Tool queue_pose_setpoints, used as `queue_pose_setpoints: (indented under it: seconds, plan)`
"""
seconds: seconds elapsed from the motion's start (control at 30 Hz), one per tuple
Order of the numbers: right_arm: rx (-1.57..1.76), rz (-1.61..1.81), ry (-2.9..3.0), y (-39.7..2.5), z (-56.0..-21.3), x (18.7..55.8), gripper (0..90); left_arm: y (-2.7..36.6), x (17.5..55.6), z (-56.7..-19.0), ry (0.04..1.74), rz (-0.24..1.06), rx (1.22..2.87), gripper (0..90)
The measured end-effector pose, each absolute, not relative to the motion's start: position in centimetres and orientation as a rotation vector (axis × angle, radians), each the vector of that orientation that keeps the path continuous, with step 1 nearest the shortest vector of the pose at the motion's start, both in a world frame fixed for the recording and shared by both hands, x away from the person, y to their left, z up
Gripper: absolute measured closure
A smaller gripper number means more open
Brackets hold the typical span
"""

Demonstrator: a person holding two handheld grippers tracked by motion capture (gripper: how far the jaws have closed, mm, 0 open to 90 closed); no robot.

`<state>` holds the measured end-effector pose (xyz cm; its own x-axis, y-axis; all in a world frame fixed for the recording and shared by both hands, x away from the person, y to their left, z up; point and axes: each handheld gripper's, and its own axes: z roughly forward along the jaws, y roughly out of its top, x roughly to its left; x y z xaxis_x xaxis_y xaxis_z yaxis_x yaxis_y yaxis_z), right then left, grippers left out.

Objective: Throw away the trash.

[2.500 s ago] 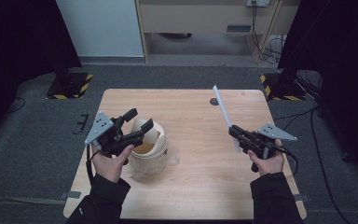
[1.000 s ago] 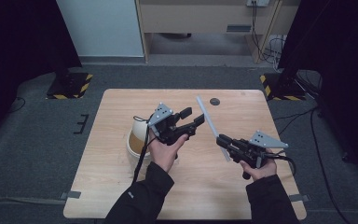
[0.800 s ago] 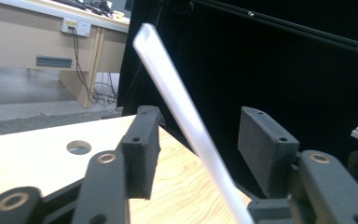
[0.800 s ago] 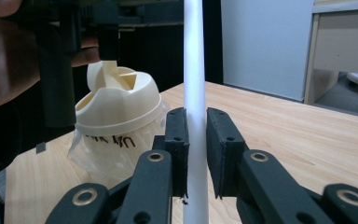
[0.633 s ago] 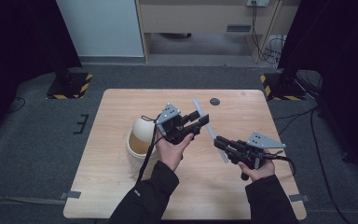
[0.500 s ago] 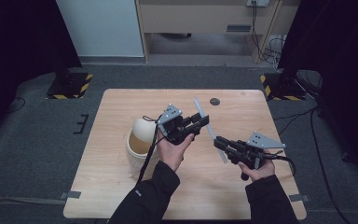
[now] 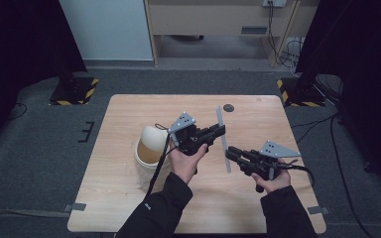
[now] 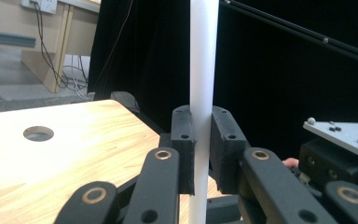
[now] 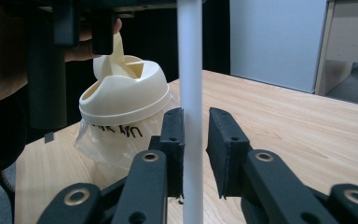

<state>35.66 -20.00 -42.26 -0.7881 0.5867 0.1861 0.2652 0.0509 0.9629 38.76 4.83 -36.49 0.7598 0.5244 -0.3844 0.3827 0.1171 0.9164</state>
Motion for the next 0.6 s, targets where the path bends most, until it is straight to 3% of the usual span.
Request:
queue_pose_setpoints:
  seconds: [0.23, 0.43, 0.6]
  plan:
    - [0.908, 1.798, 2.011, -20.8, -42.0, 35.8, 66.4, 5.8, 38.0, -35.6, 0.752, 0.132, 1.481, 80.5]
    - [0.982, 1.703, 1.989, -21.8, -42.8, 36.4, 51.4, 7.6, 36.8, -34.5, 0.716, 0.169, 1.478, 80.4]
    - [1.038, 1.627, 1.997, -22.2, -43.7, 36.9, 45.8, 9.8, 35.7, -33.7, 0.694, 0.196, 1.459, 80.4]
